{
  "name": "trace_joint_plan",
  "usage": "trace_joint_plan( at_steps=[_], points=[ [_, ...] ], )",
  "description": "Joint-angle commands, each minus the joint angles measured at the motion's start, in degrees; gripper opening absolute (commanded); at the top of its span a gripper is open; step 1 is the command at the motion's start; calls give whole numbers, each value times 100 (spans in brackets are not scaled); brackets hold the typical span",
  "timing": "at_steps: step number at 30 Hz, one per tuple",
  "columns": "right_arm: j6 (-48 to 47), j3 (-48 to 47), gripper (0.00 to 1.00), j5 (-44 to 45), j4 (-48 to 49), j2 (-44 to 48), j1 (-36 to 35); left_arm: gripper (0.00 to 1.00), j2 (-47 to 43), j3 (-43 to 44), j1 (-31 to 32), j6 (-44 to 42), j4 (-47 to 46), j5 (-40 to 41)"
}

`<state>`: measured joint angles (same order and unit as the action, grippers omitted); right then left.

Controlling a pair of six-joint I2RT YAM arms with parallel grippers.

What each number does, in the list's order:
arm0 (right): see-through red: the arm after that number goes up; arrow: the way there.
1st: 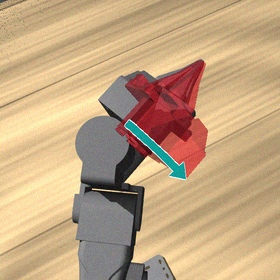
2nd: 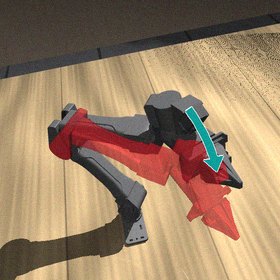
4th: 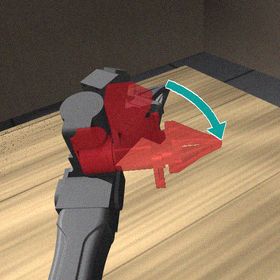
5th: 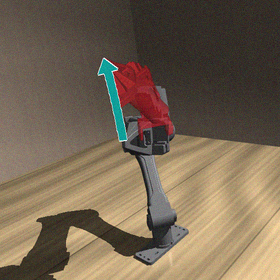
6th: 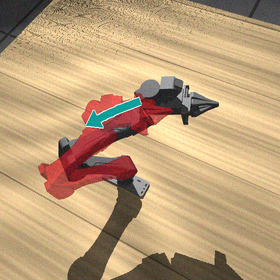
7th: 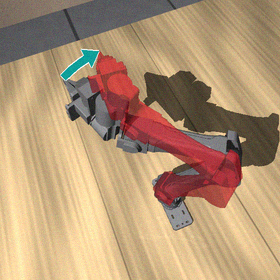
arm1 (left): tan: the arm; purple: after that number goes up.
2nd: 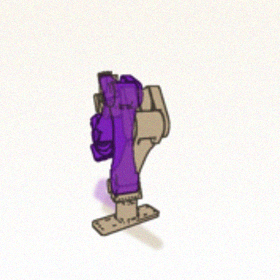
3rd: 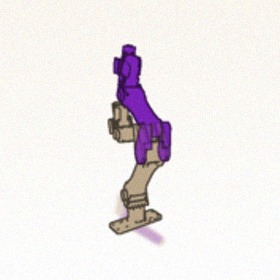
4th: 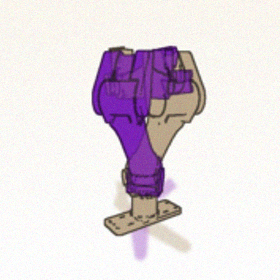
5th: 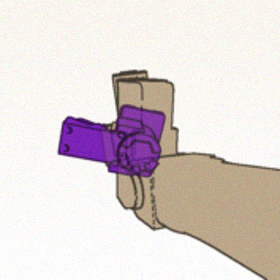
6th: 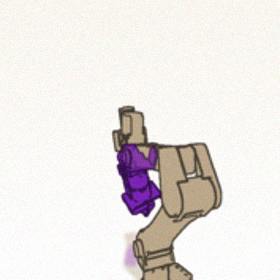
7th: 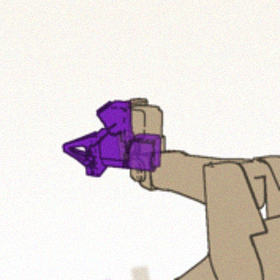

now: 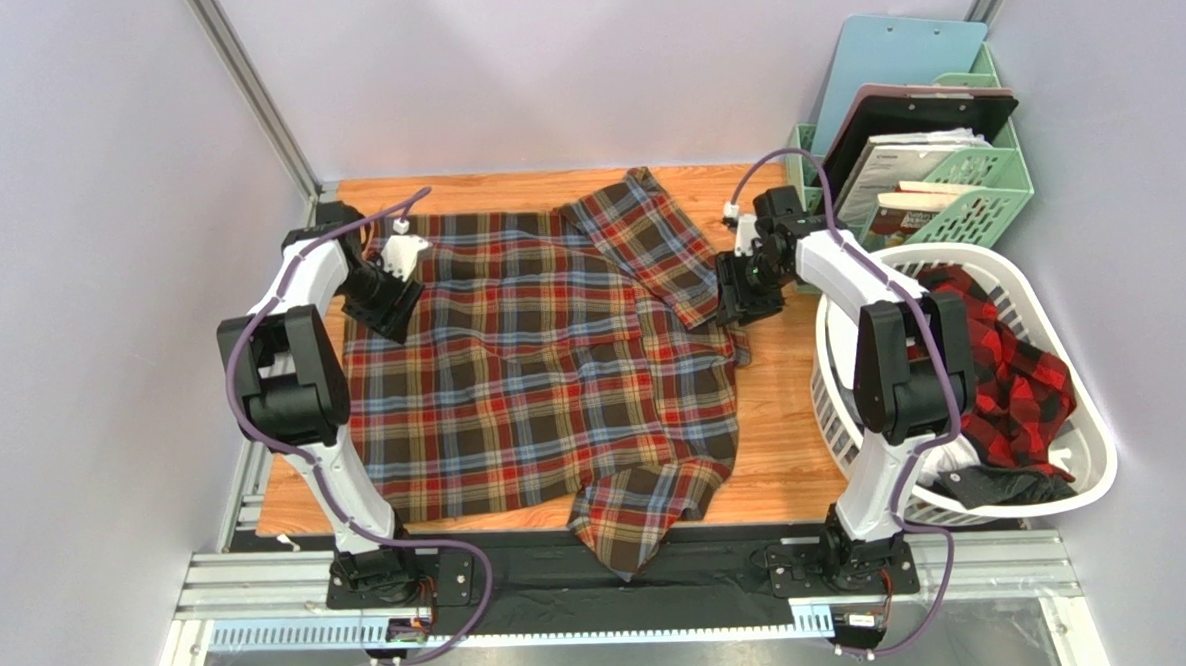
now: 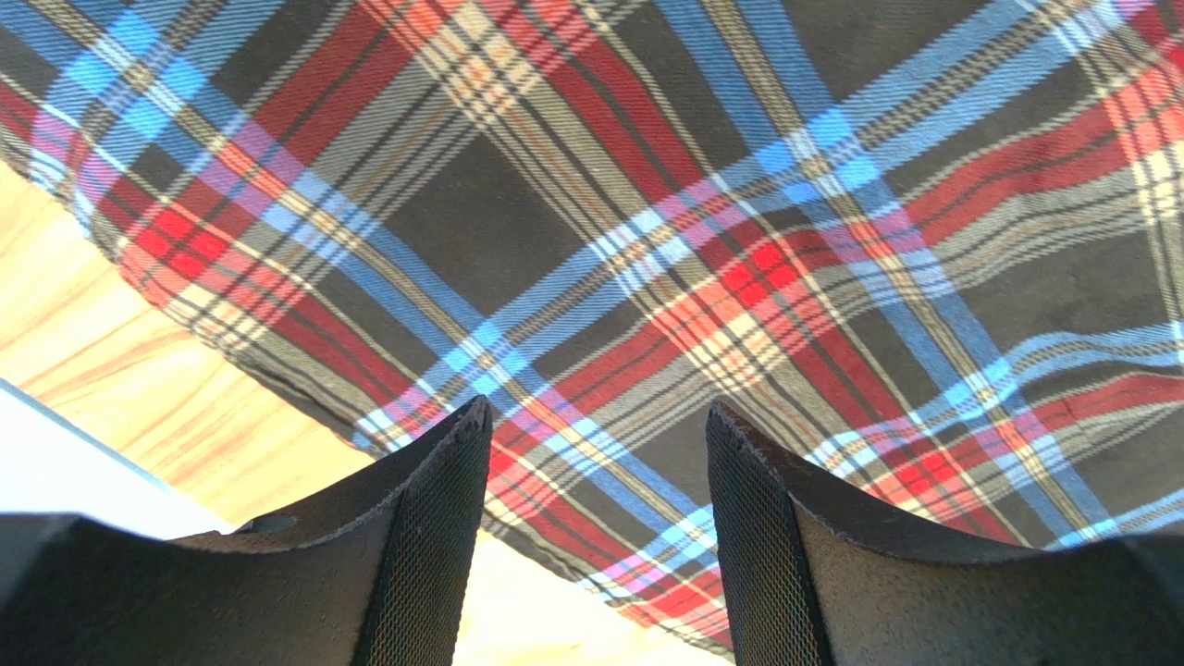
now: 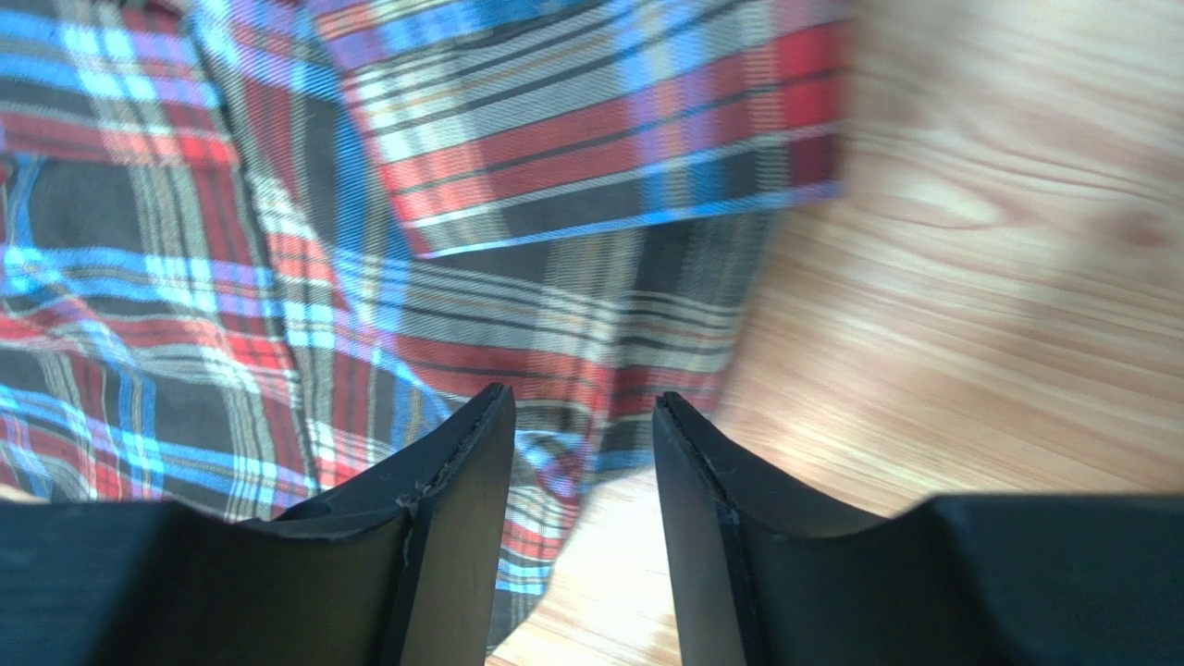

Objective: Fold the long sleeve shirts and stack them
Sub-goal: Flatten the shirt out

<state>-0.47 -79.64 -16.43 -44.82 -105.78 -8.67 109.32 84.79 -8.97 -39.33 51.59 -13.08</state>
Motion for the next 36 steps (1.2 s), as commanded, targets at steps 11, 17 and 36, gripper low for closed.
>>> trace_joint_plan(
  at_steps=[11,17,36],
  points=[
    [205,149,37,455,-36,-909,-241,65,-385,-138,27,31,61,-265],
    [65,835,35,588,-176,-550,-206,64,-429,-261,27,-22,44,-283],
    [12,-640,59,737,-502,-100,-21,65,-420,-95,36,92,88,-538]
  ],
)
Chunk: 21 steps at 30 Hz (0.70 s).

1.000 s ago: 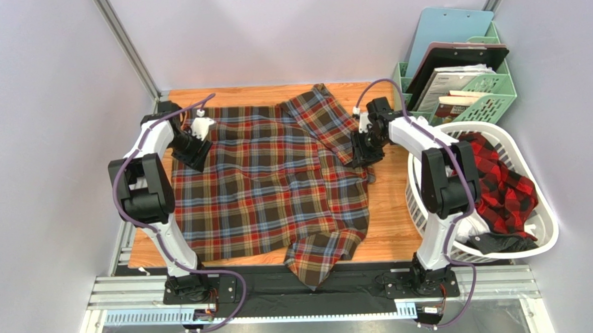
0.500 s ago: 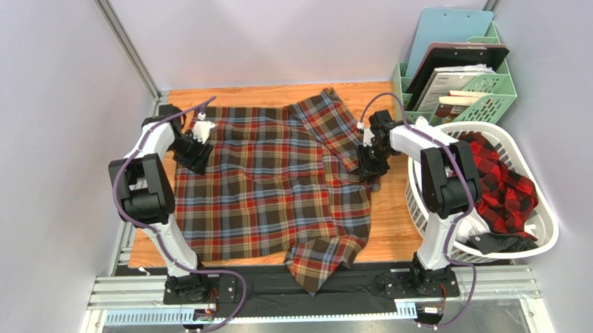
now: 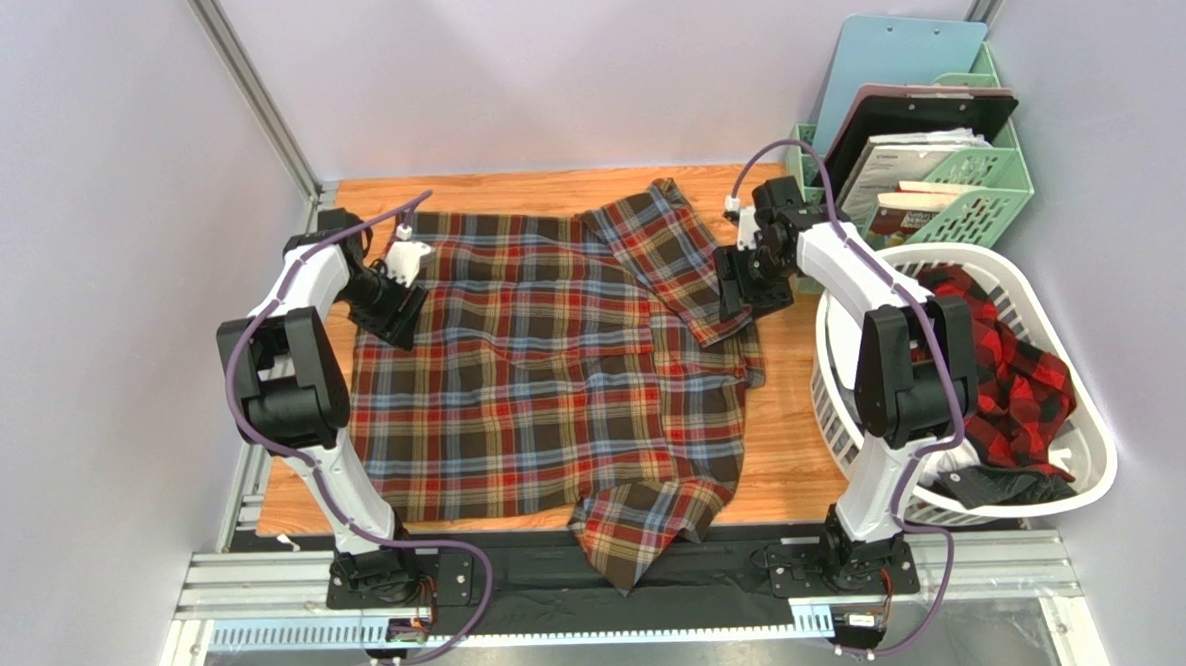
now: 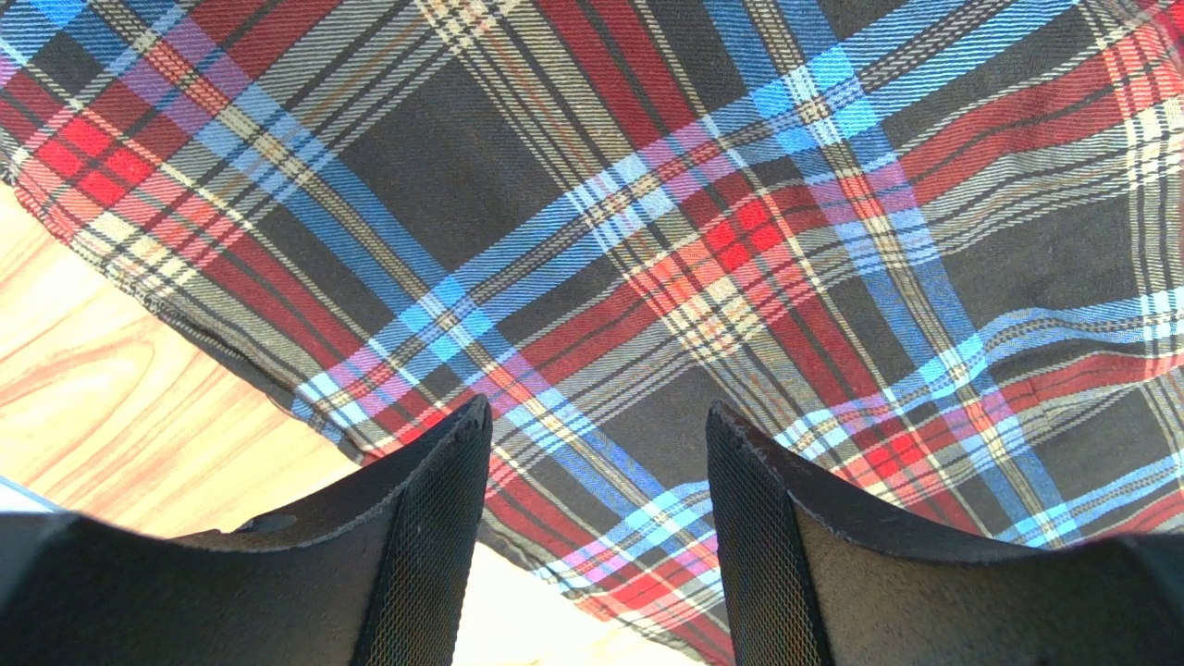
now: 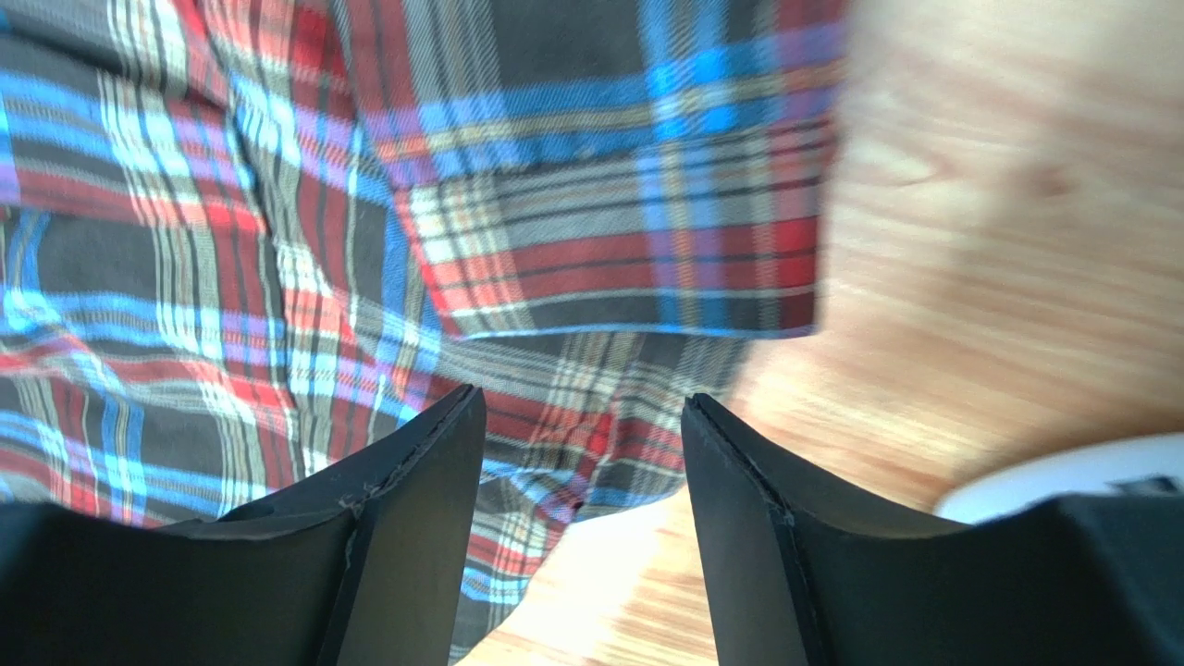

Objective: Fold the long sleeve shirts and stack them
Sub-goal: Flatten the shirt out

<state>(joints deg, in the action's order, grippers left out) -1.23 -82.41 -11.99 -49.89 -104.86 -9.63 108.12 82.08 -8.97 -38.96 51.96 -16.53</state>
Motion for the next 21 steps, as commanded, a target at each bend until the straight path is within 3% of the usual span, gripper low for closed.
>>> trace_joint_plan(
  at_steps=[1,11,20,21],
  points=[
    [80,-407,59,354,-3,-254,93,65,-309,176,27,46,51,-201],
    [88,-662,59,742,-12,-755,172,66,-388,141,27,64,59,-298],
    [62,-873,31,434,-161,-790,163,66,-405,115,27,73,42,-315],
    [62,-934,20,443,-214,-817,163,66,-414,115,36,64,50,-341]
  ],
)
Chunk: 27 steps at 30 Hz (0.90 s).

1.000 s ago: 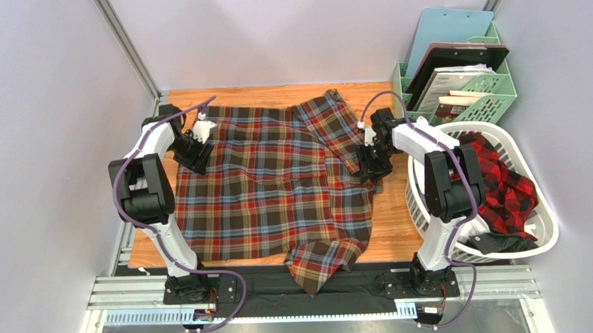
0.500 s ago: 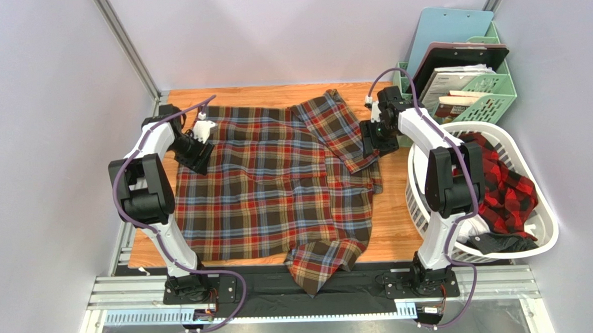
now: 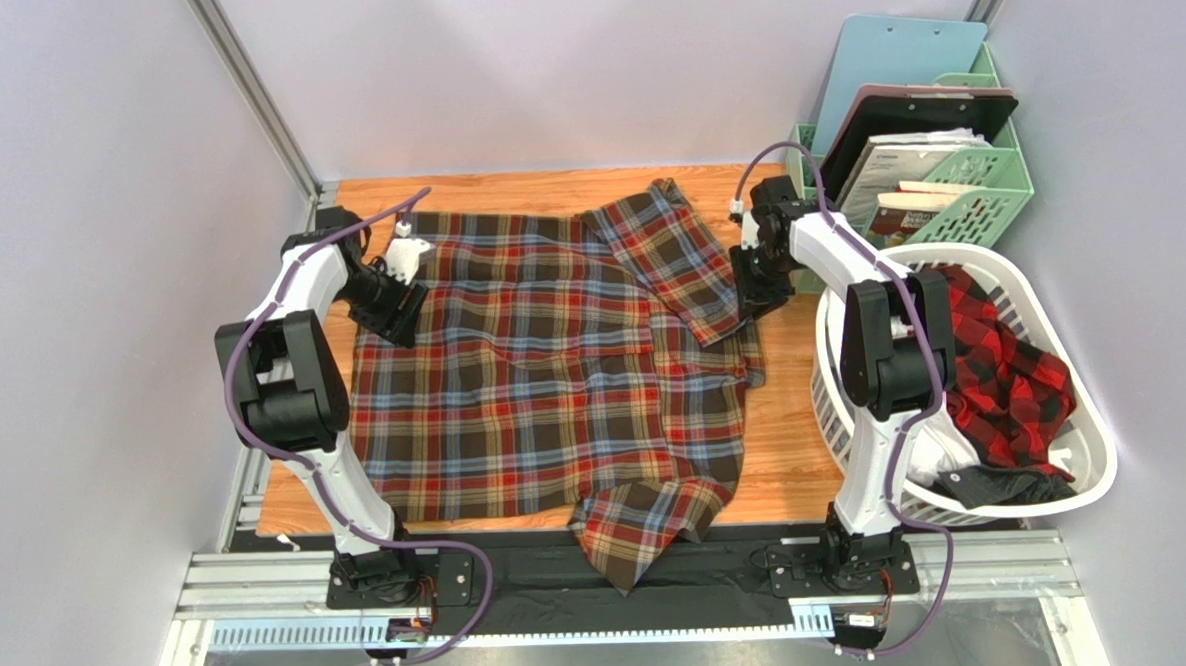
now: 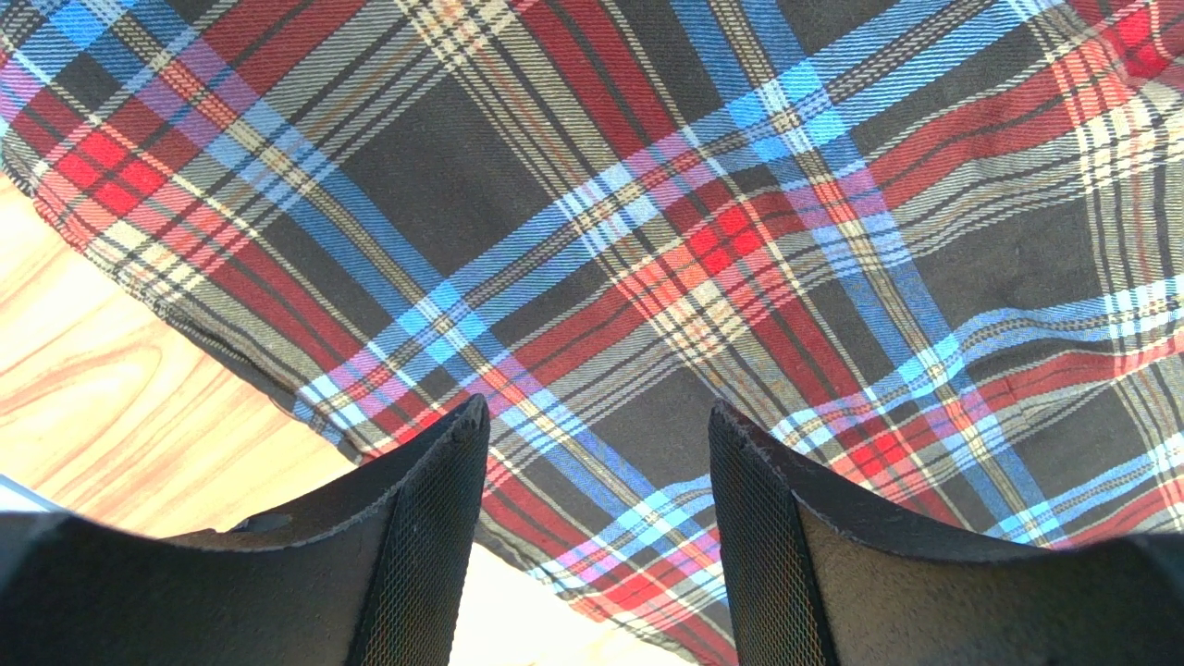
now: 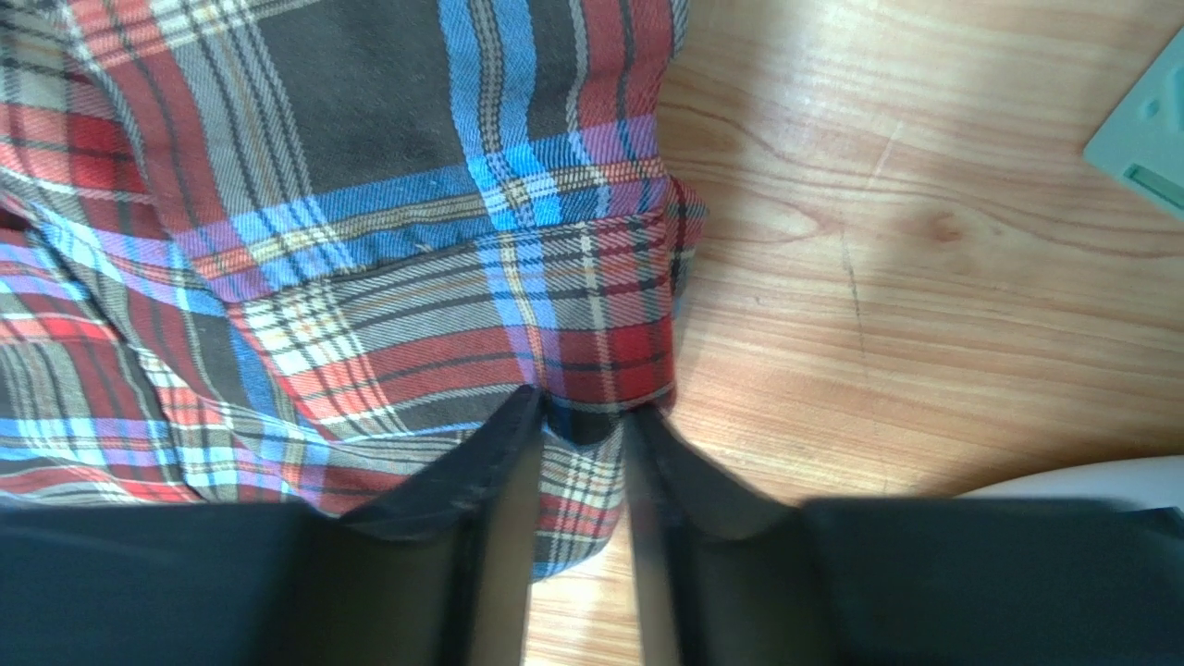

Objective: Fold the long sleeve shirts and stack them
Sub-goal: Flatten the shirt out

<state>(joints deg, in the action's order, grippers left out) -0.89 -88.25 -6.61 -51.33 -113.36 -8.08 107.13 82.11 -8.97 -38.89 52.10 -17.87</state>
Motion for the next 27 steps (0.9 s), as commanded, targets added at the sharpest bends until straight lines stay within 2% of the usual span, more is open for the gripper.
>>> trace_joint_plan(
  at_steps=[1,2,3,12,16,19,20,22,23,25,26,27],
  points=[
    [-8,-368,15,-129,-70,25,8,66,-298,121,27,66,29,-208],
    [-17,-386,10,-130,-79,16,8,66,-298,121,27,57,20,-200],
    [-34,-404,0,-130,-70,16,8,66,-289,130,36,57,20,-200],
    [-175,-491,0,-990,97,437,-18,66,-316,86,27,40,11,-208],
    [-289,-1158,0,-1473,123,333,-255,66,-298,104,27,57,11,-252],
    [-263,-2518,0,-1624,185,-333,-440,66,-228,165,36,92,20,-279],
    [-263,-3766,0,-1589,141,-840,-484,66,-210,183,27,101,20,-279],
    [-237,-5125,0,-1423,254,-1432,-590,66,-210,227,27,180,11,-322],
    [-150,-6142,0,-1352,699,-1826,-590,66,-219,244,18,198,2,-392],
    [394,-6486,0,-907,1630,-1866,-581,66,-280,253,1,294,-15,-471],
    [631,-6268,0,-790,3001,-1708,-564,66,-315,245,-8,303,-15,-559],
    [816,-5161,0,-719,3824,-1237,-555,66,-394,227,-17,321,-24,-577]
  ],
)
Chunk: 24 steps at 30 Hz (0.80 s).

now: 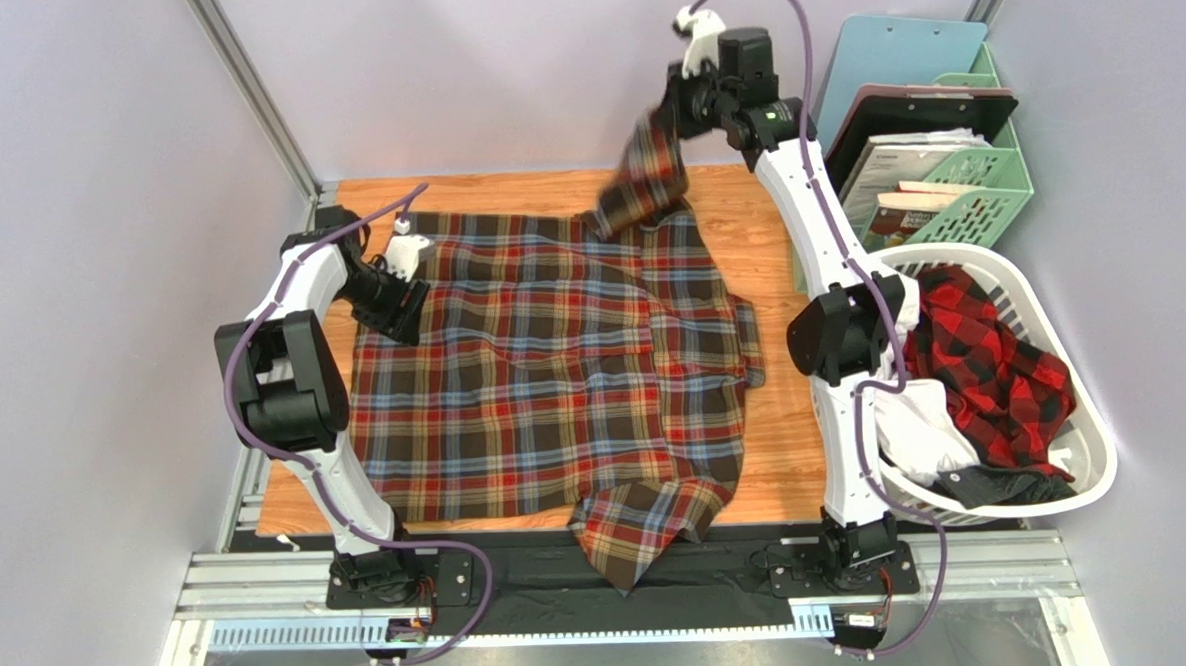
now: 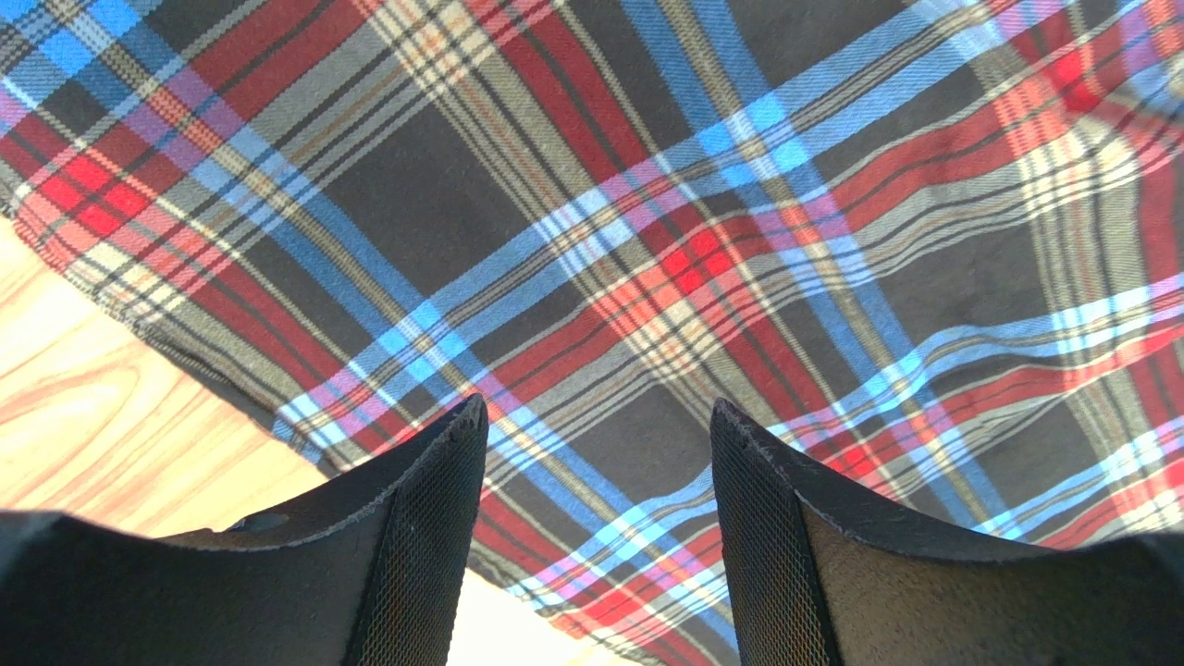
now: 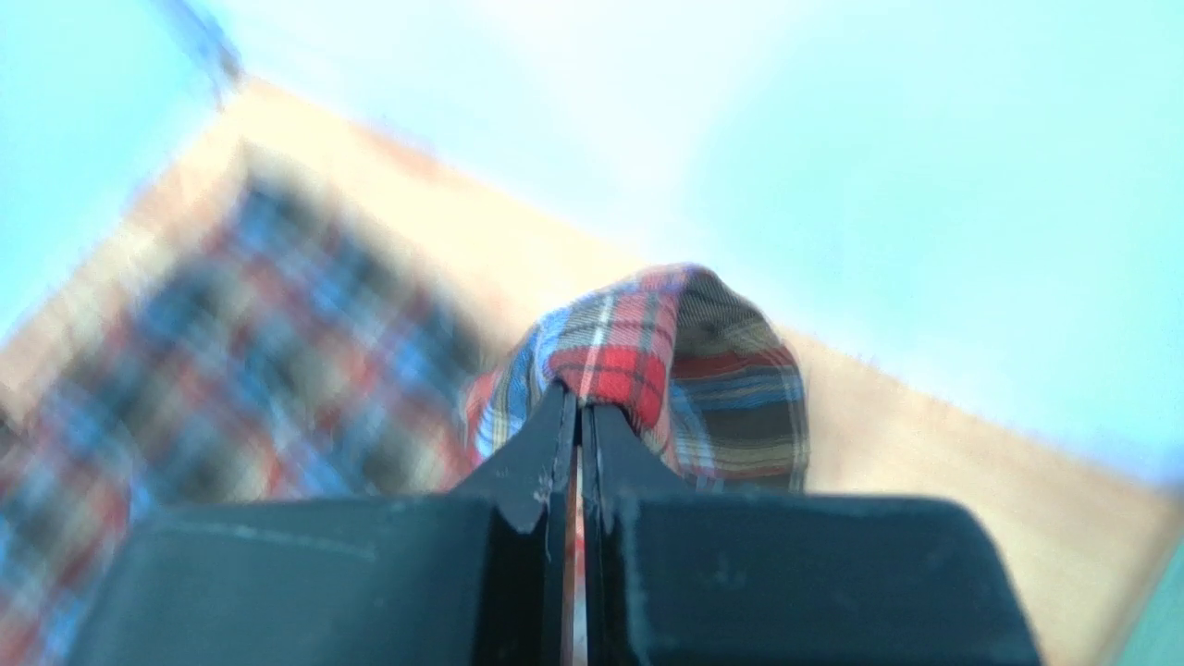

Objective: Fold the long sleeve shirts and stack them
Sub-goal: Flatten the shirt out

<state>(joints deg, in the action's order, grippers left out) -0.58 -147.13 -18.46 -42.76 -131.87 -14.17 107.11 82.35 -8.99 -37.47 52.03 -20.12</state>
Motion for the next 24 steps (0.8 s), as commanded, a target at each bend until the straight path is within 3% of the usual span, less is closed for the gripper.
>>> trace_joint_plan(
  at_steps=[1,2,4,5,7,9,13,14,18,21,24],
  points=[
    [953,1226,21,483,3724,837,38,67,-410,203,-6,196,-17,-361],
    [850,1483,71,536,4227,900,-6,67,-436,194,-15,197,-17,-370],
    [360,727,94,676,3473,482,-155,68,-480,177,-15,188,-17,-352],
    [278,416,100,625,2441,313,-156,69,-489,177,-23,179,0,-361],
    [76,211,100,659,1573,145,-156,70,-524,124,-24,170,0,-387],
    [-477,726,100,721,789,389,-147,70,-577,45,-41,109,44,-440],
    [-1250,2861,91,153,-2,1600,-156,69,-770,-236,-32,-242,237,-502],
    [-1408,3770,85,36,-308,2038,-156,69,-831,-315,-41,-356,281,-563],
    [-1945,5525,78,210,-768,2763,-427,69,-1052,-850,-15,-857,535,-555],
    [-1999,6211,75,518,-812,2790,-533,67,-1008,-1132,20,-1051,554,-274],
    [-2025,6293,71,808,-848,2440,-534,65,-868,-1300,20,-1130,353,165]
  ],
)
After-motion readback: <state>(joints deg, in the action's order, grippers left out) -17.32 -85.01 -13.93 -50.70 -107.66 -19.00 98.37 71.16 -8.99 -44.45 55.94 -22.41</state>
